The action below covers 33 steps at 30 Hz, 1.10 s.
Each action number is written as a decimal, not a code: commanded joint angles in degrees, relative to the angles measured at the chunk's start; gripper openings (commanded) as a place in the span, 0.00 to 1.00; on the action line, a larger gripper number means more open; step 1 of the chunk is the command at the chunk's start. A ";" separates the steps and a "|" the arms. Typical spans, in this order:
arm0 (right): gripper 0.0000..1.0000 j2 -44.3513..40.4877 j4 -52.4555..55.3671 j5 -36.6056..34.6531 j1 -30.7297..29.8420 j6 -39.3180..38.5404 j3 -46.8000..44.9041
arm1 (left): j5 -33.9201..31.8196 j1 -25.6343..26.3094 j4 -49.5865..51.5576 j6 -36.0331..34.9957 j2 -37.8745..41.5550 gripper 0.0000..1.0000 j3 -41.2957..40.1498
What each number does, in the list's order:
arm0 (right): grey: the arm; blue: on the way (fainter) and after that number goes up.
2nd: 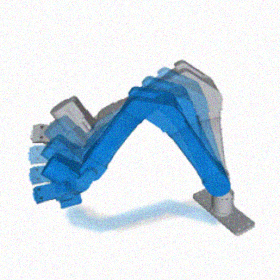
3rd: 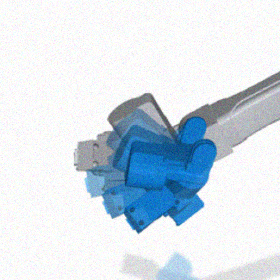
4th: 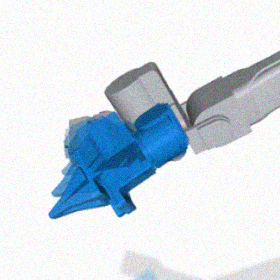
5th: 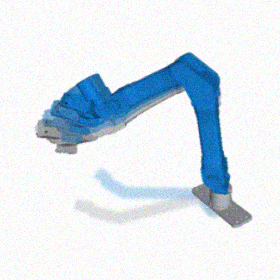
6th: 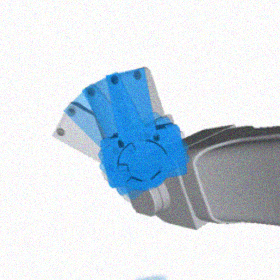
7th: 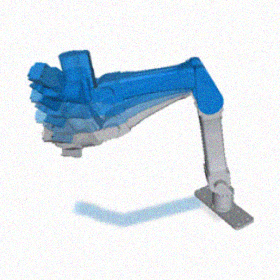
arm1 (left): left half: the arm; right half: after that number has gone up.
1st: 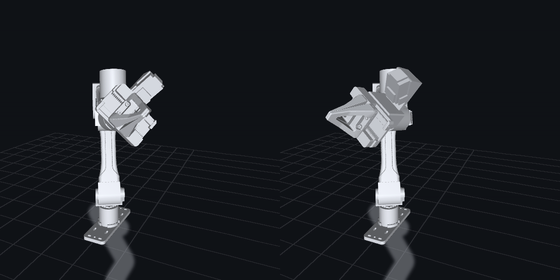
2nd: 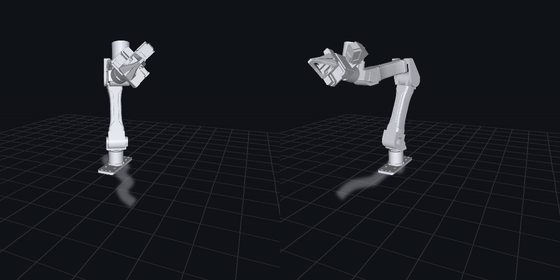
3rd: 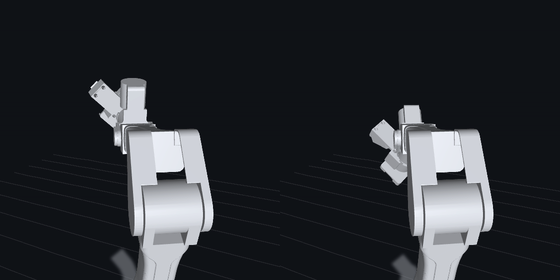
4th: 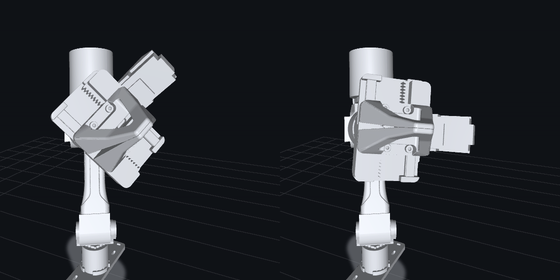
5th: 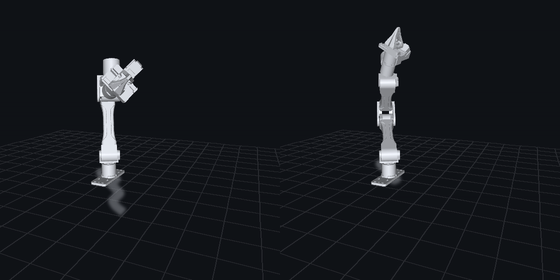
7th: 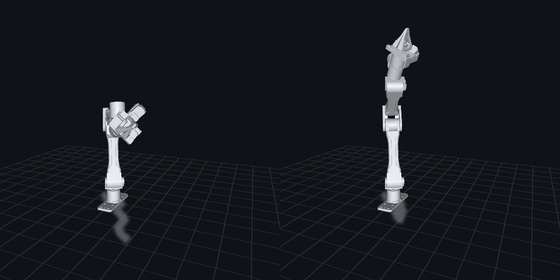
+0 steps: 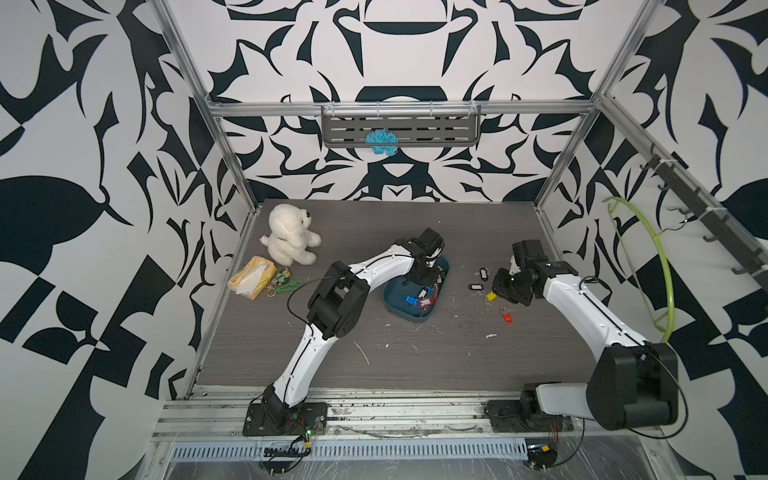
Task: Take the keys out of the storage box
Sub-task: Pick up the key from the storage box, then place the key at the center of the board.
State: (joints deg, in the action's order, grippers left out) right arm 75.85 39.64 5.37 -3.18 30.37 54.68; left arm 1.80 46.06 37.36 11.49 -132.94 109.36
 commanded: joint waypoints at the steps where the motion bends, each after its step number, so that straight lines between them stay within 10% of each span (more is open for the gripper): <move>1: 0.16 -1.84 0.59 0.04 0.15 -0.47 -0.77 | -0.80 0.25 1.48 -0.19 2.97 0.00 -0.67; 16: 0.15 -4.82 1.67 0.63 0.15 -0.03 -2.71 | -4.60 -2.95 3.40 2.30 19.48 0.00 -6.59; 33: 0.13 -4.76 0.70 1.62 0.12 0.74 -4.60 | -8.79 -22.93 7.57 8.77 28.54 0.00 -21.57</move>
State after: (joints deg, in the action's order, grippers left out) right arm 71.70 40.82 6.52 -3.18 30.72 50.28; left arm -6.68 24.29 42.87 18.31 -104.25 89.58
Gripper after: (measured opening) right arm 0.133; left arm 0.036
